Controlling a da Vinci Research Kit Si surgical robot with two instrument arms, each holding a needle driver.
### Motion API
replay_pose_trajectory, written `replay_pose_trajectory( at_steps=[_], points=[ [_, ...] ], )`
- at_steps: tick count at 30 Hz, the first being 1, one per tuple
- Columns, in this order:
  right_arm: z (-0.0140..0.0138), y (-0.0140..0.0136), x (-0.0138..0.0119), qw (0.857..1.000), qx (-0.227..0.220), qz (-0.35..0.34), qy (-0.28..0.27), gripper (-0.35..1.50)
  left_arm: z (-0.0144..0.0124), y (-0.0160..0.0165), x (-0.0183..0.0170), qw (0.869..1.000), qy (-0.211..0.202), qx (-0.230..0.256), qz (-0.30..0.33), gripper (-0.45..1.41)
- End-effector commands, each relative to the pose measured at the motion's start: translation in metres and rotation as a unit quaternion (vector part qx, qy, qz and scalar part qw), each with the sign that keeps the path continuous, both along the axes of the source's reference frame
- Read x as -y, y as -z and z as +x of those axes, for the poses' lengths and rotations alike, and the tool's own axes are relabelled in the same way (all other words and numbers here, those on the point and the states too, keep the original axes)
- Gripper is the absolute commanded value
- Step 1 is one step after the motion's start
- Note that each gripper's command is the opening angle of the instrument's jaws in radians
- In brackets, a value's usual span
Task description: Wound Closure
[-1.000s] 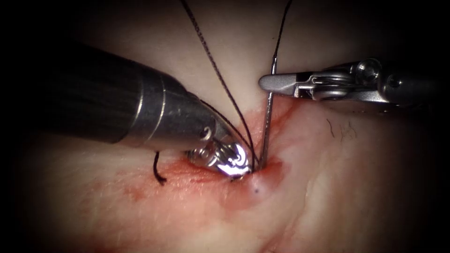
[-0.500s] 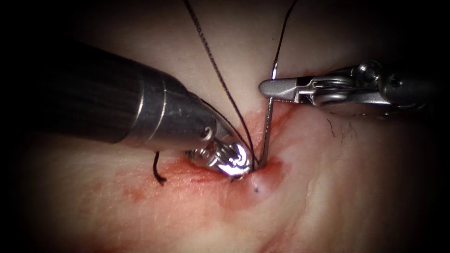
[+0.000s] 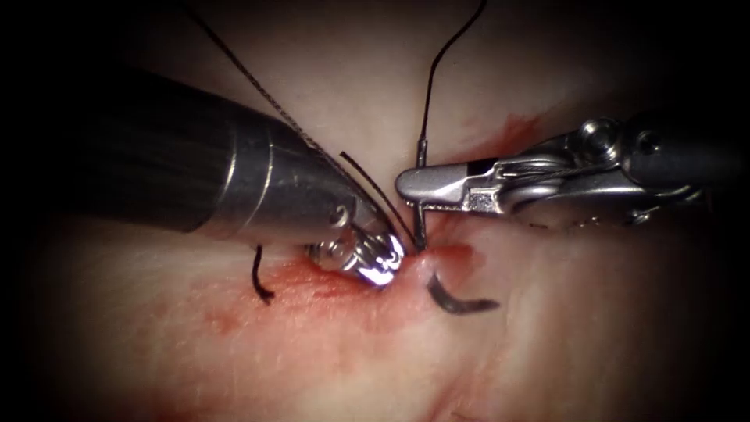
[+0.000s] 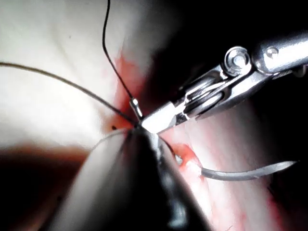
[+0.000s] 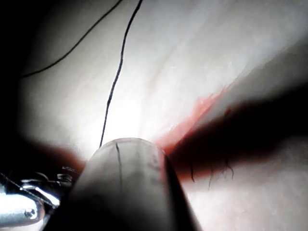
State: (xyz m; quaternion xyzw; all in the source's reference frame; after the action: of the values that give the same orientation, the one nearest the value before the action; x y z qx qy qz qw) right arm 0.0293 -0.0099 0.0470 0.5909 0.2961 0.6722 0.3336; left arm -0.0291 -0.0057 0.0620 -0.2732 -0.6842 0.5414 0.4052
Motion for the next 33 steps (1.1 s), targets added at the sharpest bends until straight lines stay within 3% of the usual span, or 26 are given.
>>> replay_pose_trajectory(
  at_steps=[1,10,12,13,14,17,20,22,25,29,31,33],
  points=[
    [0.0008,-0.0002,-0.0005,1.000,0.001,0.003,0.001,-0.35,-0.0005,-0.0005,-0.0001,1.000,0.000,0.000,0.000,-0.45],
    [0.0008,0.0003,-0.0003,0.999,-0.002,0.039,-0.003,-0.35,-0.0005,-0.0004,-0.0002,1.000,0.000,0.000,0.000,-0.45],
    [0.0006,0.0003,-0.0003,0.999,-0.003,0.048,-0.004,-0.35,-0.0004,-0.0002,-0.0005,1.000,-0.001,0.002,0.002,-0.25],
    [0.0005,0.0003,-0.0003,0.999,-0.002,0.048,-0.003,-0.35,-0.0003,-0.0001,-0.0007,1.000,-0.002,0.003,0.003,-0.06],
    [0.0004,0.0003,-0.0003,0.999,-0.001,0.051,-0.003,-0.35,-0.0002,0.0001,-0.0010,1.000,0.001,0.002,0.004,0.24],
    [-0.0001,-0.0001,-0.0005,0.998,0.013,0.054,-0.002,-0.35,0.0001,0.0017,-0.0030,0.999,0.029,0.007,-0.033,0.34],
    [-0.0006,-0.0005,-0.0008,0.999,0.022,0.047,-0.005,-0.35,0.0013,0.0036,-0.0035,0.998,0.035,-0.002,-0.048,0.37],
    [-0.0008,-0.0006,-0.0008,0.999,0.023,0.046,-0.008,-0.35,0.0024,0.0051,-0.0031,0.998,0.029,-0.018,-0.054,0.27],
    [-0.0009,-0.0007,-0.0007,0.999,0.026,0.033,-0.011,-0.35,0.0036,0.0083,-0.0031,0.994,-0.037,-0.068,-0.078,0.31],
    [-0.0009,-0.0010,-0.0006,0.999,0.027,0.025,-0.010,-0.35,0.0051,0.0110,-0.0023,0.991,-0.058,-0.078,-0.087,0.21],
    [-0.0009,-0.0013,-0.0005,0.999,0.029,0.024,-0.013,-0.35,0.0055,0.0118,-0.0018,0.990,-0.057,-0.071,-0.110,0.37],
    [-0.0008,-0.0015,-0.0004,0.999,0.029,0.019,-0.012,-0.35,0.0061,0.0126,-0.0018,0.985,-0.044,-0.055,-0.156,0.39]
  ],
)
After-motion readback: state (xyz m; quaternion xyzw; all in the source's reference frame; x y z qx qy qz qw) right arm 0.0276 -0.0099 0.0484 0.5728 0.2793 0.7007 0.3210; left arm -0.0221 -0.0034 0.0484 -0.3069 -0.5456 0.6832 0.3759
